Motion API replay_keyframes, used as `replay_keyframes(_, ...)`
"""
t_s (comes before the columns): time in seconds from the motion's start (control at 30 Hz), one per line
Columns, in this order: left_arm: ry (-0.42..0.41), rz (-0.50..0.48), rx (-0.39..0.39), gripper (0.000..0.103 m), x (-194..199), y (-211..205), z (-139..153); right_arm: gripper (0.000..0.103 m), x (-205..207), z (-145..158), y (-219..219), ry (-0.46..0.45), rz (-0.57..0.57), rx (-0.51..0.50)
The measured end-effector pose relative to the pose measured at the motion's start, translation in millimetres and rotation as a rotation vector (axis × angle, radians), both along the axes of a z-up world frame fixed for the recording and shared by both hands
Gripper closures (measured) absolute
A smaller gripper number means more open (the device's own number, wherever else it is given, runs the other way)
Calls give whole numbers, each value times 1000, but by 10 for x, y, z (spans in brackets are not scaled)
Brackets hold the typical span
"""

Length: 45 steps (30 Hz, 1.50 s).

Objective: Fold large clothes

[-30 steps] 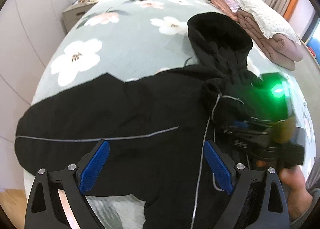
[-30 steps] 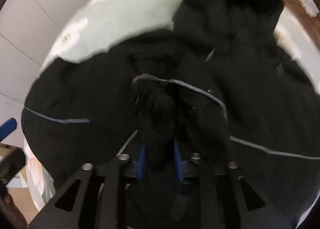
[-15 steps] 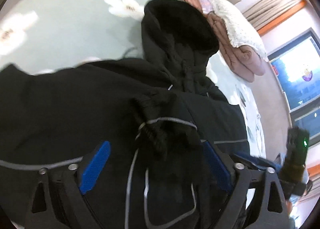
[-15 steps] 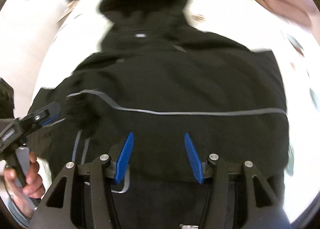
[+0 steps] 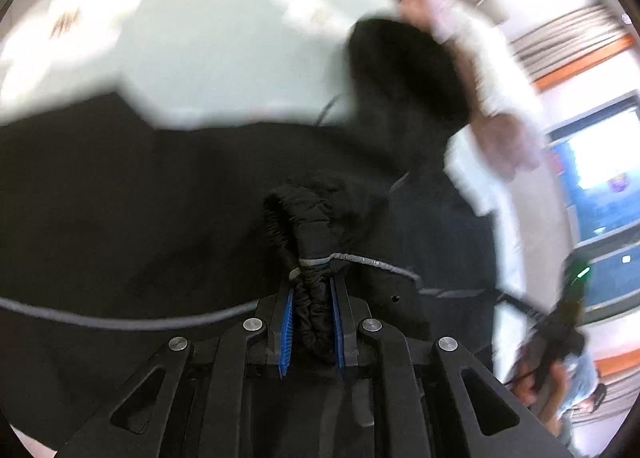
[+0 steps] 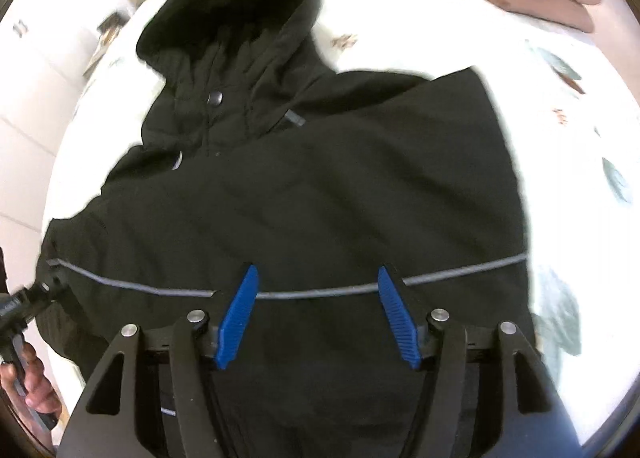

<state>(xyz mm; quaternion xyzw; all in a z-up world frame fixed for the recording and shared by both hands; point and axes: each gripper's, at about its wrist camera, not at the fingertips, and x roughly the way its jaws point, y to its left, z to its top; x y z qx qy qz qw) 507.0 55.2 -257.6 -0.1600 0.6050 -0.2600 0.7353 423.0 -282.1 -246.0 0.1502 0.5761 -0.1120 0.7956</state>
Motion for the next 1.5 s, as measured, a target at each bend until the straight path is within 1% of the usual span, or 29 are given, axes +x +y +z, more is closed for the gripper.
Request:
replay_keyframes(0.03, 18, -15, 30, 86, -21, -35, -121, 38, 54, -120, 84, 34, 19, -54)
replay_keyframes(0.1, -6, -25, 38, 84, -60, -62, -160, 37, 129, -338, 206, 114, 47, -136)
replay_keyframes(0.17, -2, -31, 32, 83, -66, -74, -146, 36, 169, -401, 261, 114, 60, -183)
replay_keyframes(0.2, 12, -37, 23, 83, -59, -58, -134, 35, 194, -412, 247, 124, 58, -181)
replay_keyframes(0.27, 16, -43, 49, 79, -71, -28, -27, 35, 224, -383, 184, 142, 34, -145)
replay_keyframes(0.3, -9, -40, 66, 78, -103, -7, 73, 35, 228, -330, 175, 145, 28, -133)
replay_keyframes(0.37, -133, 2, 140, 77, -193, 82, 358, 35, 186, -144, 233, 97, 42, -105)
replay_keyframes(0.4, -196, 39, 153, 74, -262, 123, 529, 35, 139, -17, 304, 58, 56, -92)
replay_keyframes(0.43, -233, 54, 128, 61, -318, 136, 664, 35, 97, 70, 369, 31, 68, -87)
replay_keyframes(0.47, -258, 53, 84, 52, -360, 110, 760, 35, 31, 179, 487, -5, 90, -81)
replay_keyframes(0.5, -273, 47, 56, 41, -411, 59, 807, 35, -14, 232, 573, -24, 105, -77)
replay_keyframes(0.53, -279, 30, 30, 40, -446, -21, 820, 35, -61, 264, 677, -39, 120, -75)
replay_keyframes(0.57, -271, -1, 16, 40, -470, -150, 784, 35, -100, 260, 786, -44, 134, -76)
replay_keyframes(0.63, -225, -58, 39, 40, -469, -449, 550, 35, -150, 150, 947, -14, 150, -100)
replay_keyframes(0.7, -149, -60, 55, 41, -407, -627, 236, 35, -130, -53, 1064, 45, 163, -125)
replay_keyframes(0.77, -79, -46, 103, 48, -353, -699, -107, 35, -107, -258, 1111, 85, 170, -127)
replay_keyframes(0.8, -77, -36, 102, 49, -354, -697, -186, 34, -104, -385, 1126, 122, 170, -134)
replay_keyframes(0.9, -70, -29, 90, 49, -368, -616, -173, 31, -99, -418, 1120, 104, 164, -131)
replay_keyframes(0.97, -57, -20, 64, 49, -384, -553, -93, 30, -89, -424, 1110, 102, 170, -132)
replay_keyframes(1.03, -48, 8, -1, 49, -467, -363, 74, 30, -79, -426, 1096, 106, 179, -136)
replay_keyframes(1.1, -72, 46, -28, 48, -598, -63, 302, 29, -85, -424, 1098, 115, 184, -138)
replay_keyframes(1.17, -78, 84, 7, 48, -708, 223, 426, 28, -79, -418, 1092, 119, 187, -137)
replay_keyframes(1.2, -64, 117, 55, 48, -749, 411, 442, 28, -74, -418, 1090, 121, 190, -140)
replay_keyframes(1.27, -43, 220, 120, 48, -816, 846, 434, 27, -85, -398, 1122, 126, 192, -146)
replay_keyframes(1.3, -24, 294, 151, 48, -845, 1137, 403, 27, -59, -387, 1169, 128, 191, -148)
replay_keyframes(1.4, 7, 526, 194, 48, -907, 1917, 303, 26, -19, -375, 1187, 136, 187, -147)
replay_keyframes(1.43, 23, 604, 193, 48, -929, 2160, 261, 26, -10, -373, 1189, 139, 187, -148)
replay_keyframes(1.47, 47, 717, 157, 48, -972, 2497, 189, 26, 21, -370, 1206, 142, 186, -149)
replay_keyframes(1.5, 59, 789, 127, 48, -1009, 2700, 131, 25, 42, -380, 1179, 145, 185, -149)
